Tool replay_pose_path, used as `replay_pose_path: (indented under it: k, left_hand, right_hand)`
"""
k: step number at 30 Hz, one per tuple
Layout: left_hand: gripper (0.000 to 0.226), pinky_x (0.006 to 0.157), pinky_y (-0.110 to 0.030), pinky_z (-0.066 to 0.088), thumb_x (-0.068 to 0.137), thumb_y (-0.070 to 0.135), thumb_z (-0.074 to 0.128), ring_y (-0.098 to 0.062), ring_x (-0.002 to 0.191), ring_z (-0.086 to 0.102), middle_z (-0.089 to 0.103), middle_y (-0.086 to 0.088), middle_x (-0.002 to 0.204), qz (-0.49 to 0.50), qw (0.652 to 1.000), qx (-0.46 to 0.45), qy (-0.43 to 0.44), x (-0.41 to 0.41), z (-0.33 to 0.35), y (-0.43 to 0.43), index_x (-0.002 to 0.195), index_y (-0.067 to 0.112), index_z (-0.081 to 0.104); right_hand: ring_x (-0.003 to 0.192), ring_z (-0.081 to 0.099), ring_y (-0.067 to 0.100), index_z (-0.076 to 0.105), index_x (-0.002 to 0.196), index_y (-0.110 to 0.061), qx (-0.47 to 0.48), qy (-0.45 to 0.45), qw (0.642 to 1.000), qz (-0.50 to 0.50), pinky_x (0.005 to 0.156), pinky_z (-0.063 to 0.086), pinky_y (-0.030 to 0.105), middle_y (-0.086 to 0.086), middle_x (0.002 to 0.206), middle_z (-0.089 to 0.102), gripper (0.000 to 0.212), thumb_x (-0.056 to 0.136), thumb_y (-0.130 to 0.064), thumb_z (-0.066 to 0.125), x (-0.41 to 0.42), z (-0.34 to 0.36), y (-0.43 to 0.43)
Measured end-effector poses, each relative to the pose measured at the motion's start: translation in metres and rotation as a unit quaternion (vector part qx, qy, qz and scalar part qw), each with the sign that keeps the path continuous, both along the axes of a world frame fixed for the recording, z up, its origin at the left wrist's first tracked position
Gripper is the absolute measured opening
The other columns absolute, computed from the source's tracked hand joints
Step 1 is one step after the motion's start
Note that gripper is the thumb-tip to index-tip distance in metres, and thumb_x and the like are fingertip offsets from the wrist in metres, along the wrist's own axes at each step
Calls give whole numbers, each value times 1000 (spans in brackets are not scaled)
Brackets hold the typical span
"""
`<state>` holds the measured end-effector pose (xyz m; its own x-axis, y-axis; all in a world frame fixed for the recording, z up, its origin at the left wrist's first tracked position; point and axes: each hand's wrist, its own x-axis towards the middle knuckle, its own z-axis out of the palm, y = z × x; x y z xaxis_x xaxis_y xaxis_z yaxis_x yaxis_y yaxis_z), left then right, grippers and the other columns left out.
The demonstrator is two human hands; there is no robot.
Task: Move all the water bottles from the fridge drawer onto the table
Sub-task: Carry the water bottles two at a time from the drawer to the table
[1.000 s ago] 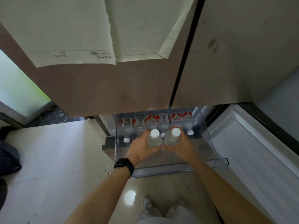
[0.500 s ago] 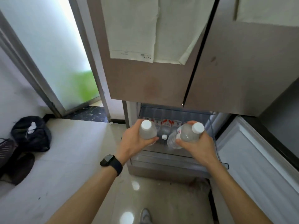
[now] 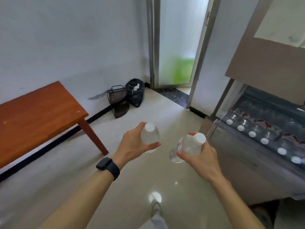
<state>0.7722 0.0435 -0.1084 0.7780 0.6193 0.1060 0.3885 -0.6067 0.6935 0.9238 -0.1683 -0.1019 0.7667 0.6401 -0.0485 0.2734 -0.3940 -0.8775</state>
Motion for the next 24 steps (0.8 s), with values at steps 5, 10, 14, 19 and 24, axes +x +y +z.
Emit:
replay_pose_path:
  k: [5, 10, 14, 19, 24]
  left_hand:
    - [69, 82, -26, 50, 69, 66, 80, -11, 102, 59, 58, 17, 111, 111, 993, -22, 20, -136, -4, 31, 122, 44, 42]
    - [73, 85, -23, 42, 71, 56, 84, -10, 104, 55, 54, 18, 114, 225, 974, -34, 24, -279, 2, 65, 129, 36, 45]
    - [71, 84, -25, 46, 72, 56, 83, -11, 102, 56, 56, 16, 112, 288, 957, -28, 30, -403, 9, 97, 129, 33, 47]
    - [65, 83, -32, 52, 70, 65, 81, -12, 99, 59, 59, 20, 105, 347, 936, -40, 31, -548, 3, 139, 119, 44, 44]
    - [77, 88, -35, 49, 73, 66, 77, -15, 104, 57, 60, 9, 115, 391, 918, -41, 52, -643, 3, 171, 134, 40, 40]
  right_hand:
    - [95, 61, 1, 51, 119, -44, -29, -12, 990, 139, 74, 46, 18, -23, 101, 64, 66, 65, -43, 87, -100, -6, 75]
    - [90, 57, -7, 48, 122, -41, -26, -47, 967, 251, 67, 40, 6, -25, 101, 61, 68, 68, -38, 88, -218, -2, 157]
    - [88, 56, -4, 44, 122, -37, -31, -52, 945, 323, 66, 38, 8, -25, 99, 56, 66, 72, -36, 87, -323, -1, 225]
    - [99, 57, 13, 43, 132, -31, -42, -49, 918, 392, 75, 42, 17, -11, 111, 59, 71, 75, -34, 85, -448, -5, 298]
    - [102, 58, 14, 39, 124, -36, -41, -43, 901, 430, 81, 45, 27, -13, 110, 59, 67, 75, -38, 85, -538, -15, 358]
